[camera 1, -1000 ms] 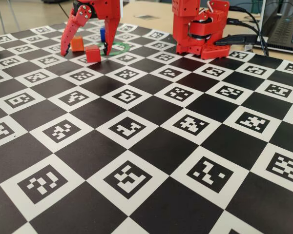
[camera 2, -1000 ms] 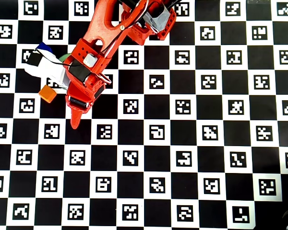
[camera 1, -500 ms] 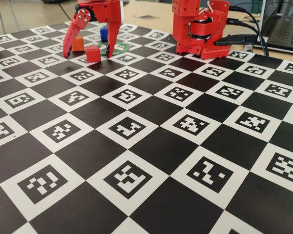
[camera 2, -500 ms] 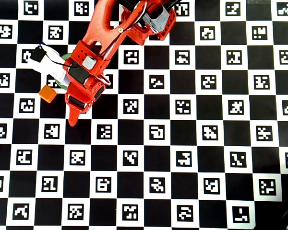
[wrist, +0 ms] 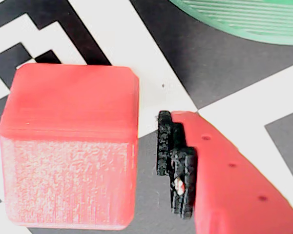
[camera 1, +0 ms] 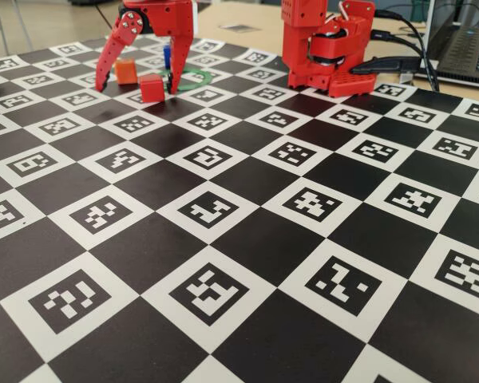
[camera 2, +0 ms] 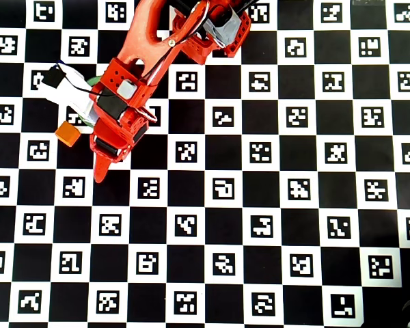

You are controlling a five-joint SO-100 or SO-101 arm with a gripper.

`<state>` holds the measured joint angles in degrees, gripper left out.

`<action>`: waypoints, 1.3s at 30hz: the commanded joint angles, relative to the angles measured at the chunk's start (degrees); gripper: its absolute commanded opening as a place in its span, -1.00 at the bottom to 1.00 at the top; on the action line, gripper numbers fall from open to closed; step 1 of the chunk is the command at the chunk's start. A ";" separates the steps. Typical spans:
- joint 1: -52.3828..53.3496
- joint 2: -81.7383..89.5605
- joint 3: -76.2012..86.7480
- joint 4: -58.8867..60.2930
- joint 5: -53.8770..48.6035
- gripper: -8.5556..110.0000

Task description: Grab the red cube then put it in the green circle then put the blue cube on top and finally the orange cube on top

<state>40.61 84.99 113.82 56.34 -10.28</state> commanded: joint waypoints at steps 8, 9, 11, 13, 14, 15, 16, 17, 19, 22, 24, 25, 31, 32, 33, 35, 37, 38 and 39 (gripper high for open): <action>0.26 0.79 -3.78 -0.70 0.97 -0.27; 0.35 0.79 -3.69 -0.88 1.23 -0.37; 0.53 0.97 -3.52 -1.05 1.67 -0.52; 0.62 1.14 -3.34 -1.23 1.76 -0.62; 0.62 1.23 -3.25 -1.23 1.85 -0.67; 0.62 1.23 -3.16 -1.32 1.85 -0.70; 0.62 1.23 -3.16 -1.32 1.85 -0.72; 0.62 1.32 -3.08 -1.32 1.67 -0.73; 0.62 1.41 -2.99 -1.41 1.67 -0.75; 0.62 1.49 -2.81 -1.49 1.67 -0.76; 0.62 1.49 -2.81 -1.58 1.58 -0.78; 0.62 1.49 -2.72 -1.58 1.67 -0.80; 0.79 2.20 -4.66 0.62 1.58 -0.80; 0.79 2.37 -5.71 1.76 1.67 -0.80; 0.79 2.64 -7.03 3.16 1.67 -0.80; 0.79 3.34 -9.49 5.80 1.58 -0.81; 0.79 4.04 -12.04 8.44 1.14 -0.81; 0.79 4.39 -13.27 10.02 0.79 -0.81; 0.88 4.75 -14.50 11.69 0.18 -0.81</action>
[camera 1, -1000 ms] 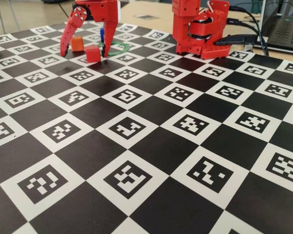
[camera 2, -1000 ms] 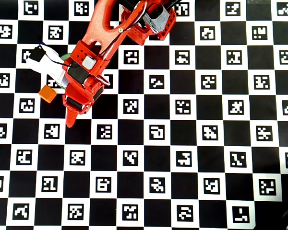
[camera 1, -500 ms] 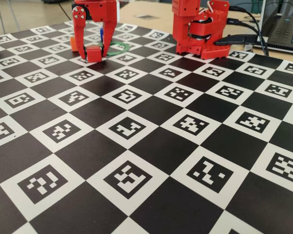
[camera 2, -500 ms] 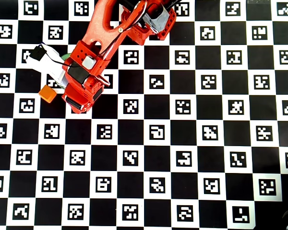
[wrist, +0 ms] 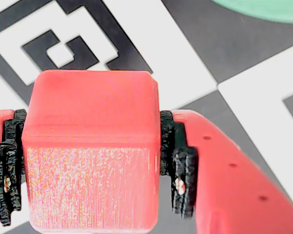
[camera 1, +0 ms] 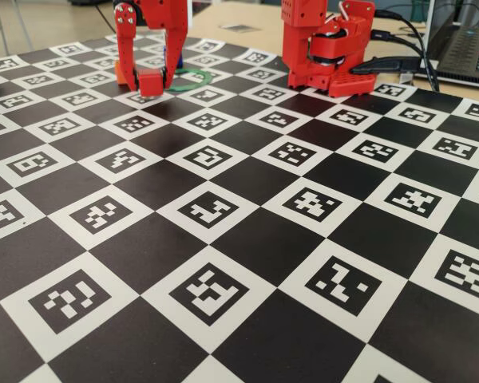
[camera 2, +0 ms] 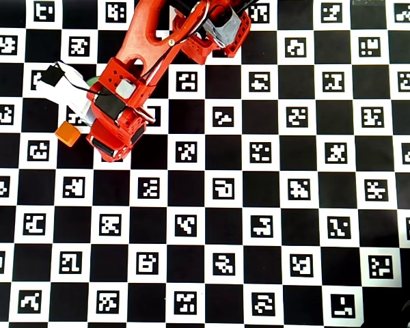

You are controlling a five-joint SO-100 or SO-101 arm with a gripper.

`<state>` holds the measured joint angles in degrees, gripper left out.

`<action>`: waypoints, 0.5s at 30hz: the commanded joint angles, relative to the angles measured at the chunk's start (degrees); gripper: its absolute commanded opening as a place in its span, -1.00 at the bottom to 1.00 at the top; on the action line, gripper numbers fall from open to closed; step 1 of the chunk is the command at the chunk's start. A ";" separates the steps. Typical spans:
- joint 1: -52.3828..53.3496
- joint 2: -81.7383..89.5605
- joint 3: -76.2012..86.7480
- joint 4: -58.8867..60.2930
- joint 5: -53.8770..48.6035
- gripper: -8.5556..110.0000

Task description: Grab the red cube then put it in the green circle then put the blue cube on top and finally the orange cube on top

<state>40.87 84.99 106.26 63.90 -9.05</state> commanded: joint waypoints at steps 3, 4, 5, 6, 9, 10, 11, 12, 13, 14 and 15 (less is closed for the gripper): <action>1.32 5.62 -11.25 8.96 -3.34 -0.81; 1.85 5.80 -12.83 10.55 -4.31 -0.81; 2.29 5.98 -14.50 12.22 -5.27 -0.81; 2.81 6.15 -16.17 13.71 -6.33 -0.81; 3.96 6.68 -21.36 18.81 -9.67 -0.81; 4.39 6.86 -23.29 20.65 -10.37 -0.81; 4.83 7.03 -25.22 22.68 -11.25 -0.81; 5.36 7.29 -27.07 24.52 -12.13 -0.81; 5.71 7.56 -28.65 26.28 -12.92 -0.81; 6.06 7.91 -29.97 27.86 -13.97 -0.81; 6.33 8.35 -30.76 29.09 -15.12 -0.81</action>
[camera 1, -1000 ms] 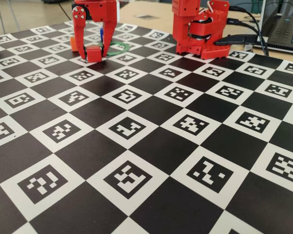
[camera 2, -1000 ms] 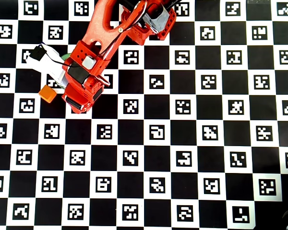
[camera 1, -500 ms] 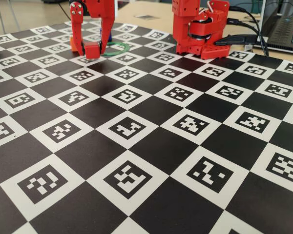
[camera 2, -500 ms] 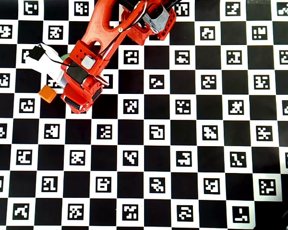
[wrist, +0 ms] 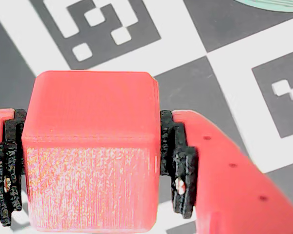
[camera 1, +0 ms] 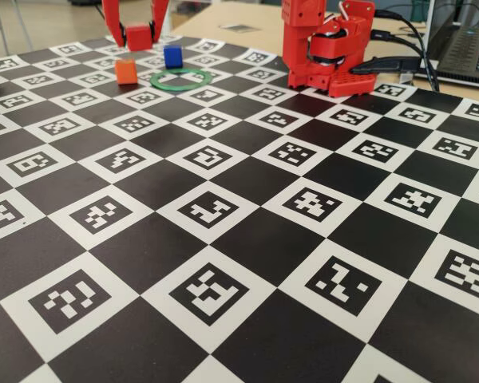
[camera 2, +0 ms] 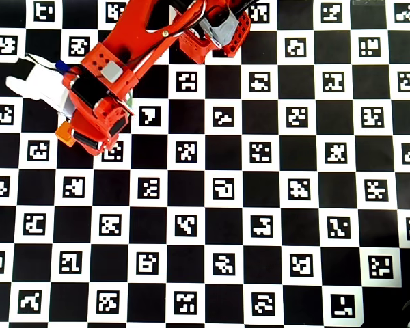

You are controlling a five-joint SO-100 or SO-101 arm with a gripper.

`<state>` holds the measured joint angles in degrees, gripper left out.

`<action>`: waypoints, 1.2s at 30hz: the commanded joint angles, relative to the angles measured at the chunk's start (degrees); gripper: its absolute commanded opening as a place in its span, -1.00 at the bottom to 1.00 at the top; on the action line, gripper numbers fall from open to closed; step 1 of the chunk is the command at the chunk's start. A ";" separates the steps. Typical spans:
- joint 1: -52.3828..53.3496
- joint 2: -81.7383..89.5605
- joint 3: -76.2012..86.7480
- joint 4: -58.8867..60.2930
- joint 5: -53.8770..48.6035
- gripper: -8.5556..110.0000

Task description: Grab the red cube then put it in the green circle then put the blue cube on top and finally the orange cube on top

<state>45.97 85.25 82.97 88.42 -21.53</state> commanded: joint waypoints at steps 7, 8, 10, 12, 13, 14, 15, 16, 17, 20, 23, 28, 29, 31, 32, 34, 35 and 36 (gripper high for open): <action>2.64 12.30 -6.59 9.23 -12.04 -0.82; 2.99 12.92 -6.24 9.40 -13.45 -0.82; 3.78 13.80 -5.54 9.58 -16.00 -0.82; 4.66 14.59 -4.83 9.93 -18.63 -0.82; 5.19 14.94 -4.48 9.93 -20.04 -0.82; 5.80 15.29 -4.22 9.93 -21.45 -0.82; 6.33 15.64 -3.96 9.93 -22.76 -0.82; 7.03 16.17 -3.69 10.02 -24.17 -0.82; 7.65 16.70 -3.43 10.11 -25.75 -0.82; 10.02 18.19 -2.64 10.46 -29.88 -0.82; 12.66 19.25 -0.97 10.72 -33.93 -0.82; 16.08 19.60 1.93 9.76 -38.76 -0.82; 16.61 19.51 2.37 9.23 -39.46 -0.82; 17.58 19.42 3.43 8.17 -40.87 -0.82; 17.93 19.34 3.96 7.65 -41.57 -0.82; 18.28 19.25 5.19 6.24 -41.92 -0.82; 18.28 19.16 5.89 5.54 -42.01 -0.82; 18.28 18.98 6.42 4.83 -42.01 -0.82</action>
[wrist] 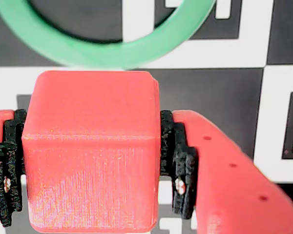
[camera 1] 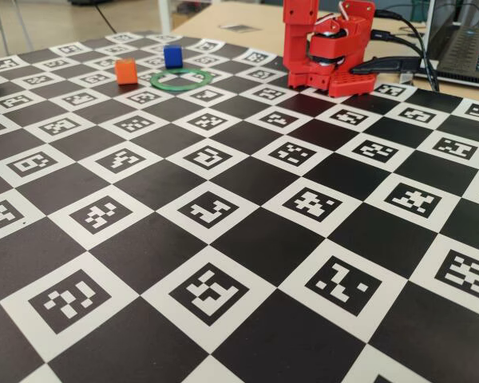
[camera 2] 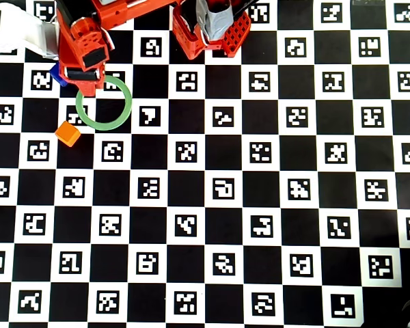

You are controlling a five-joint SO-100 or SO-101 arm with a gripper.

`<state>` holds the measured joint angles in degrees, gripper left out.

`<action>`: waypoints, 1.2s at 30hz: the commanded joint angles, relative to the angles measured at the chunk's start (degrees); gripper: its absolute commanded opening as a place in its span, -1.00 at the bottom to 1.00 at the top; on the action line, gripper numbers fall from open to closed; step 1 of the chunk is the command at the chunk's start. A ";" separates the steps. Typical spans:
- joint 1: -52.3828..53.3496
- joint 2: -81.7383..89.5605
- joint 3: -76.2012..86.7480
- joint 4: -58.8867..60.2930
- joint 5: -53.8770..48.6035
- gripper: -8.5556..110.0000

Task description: Grab the red cube then put it in the green circle then put the blue cube on top and finally the orange cube on top

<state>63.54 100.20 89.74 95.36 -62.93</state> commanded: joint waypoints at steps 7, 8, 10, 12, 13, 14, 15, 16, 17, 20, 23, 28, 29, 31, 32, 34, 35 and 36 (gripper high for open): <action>-0.18 3.78 4.39 -8.26 1.85 -0.83; -0.26 3.69 5.27 -9.49 2.29 -0.83; -0.70 3.60 6.94 -11.34 2.72 -0.83; -1.14 3.43 8.70 -13.01 3.16 -0.83; -1.32 3.25 9.58 -13.89 3.25 -0.83; -1.58 3.08 10.37 -14.50 3.25 -0.83; -1.67 2.81 11.16 -15.12 3.25 -0.83; -1.85 2.64 11.95 -15.73 3.25 -0.83; -1.93 2.29 12.66 -16.44 3.16 -0.83; -1.93 0.88 14.50 -18.81 2.99 -0.83; -1.93 -0.62 15.82 -20.65 2.46 -0.83; -1.85 -2.99 17.40 -23.03 1.93 -0.83; -1.85 -3.34 18.02 -23.55 1.76 -0.83; -1.85 -3.96 19.25 -24.79 1.49 -0.83; -1.76 -4.22 19.86 -25.31 1.32 -0.83; -1.76 -4.48 21.01 -26.54 1.14 -0.83; -1.67 -4.66 21.53 -27.07 1.14 -0.83; -1.67 -4.83 21.97 -27.51 1.05 -0.83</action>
<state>62.14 94.39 112.06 69.43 -61.61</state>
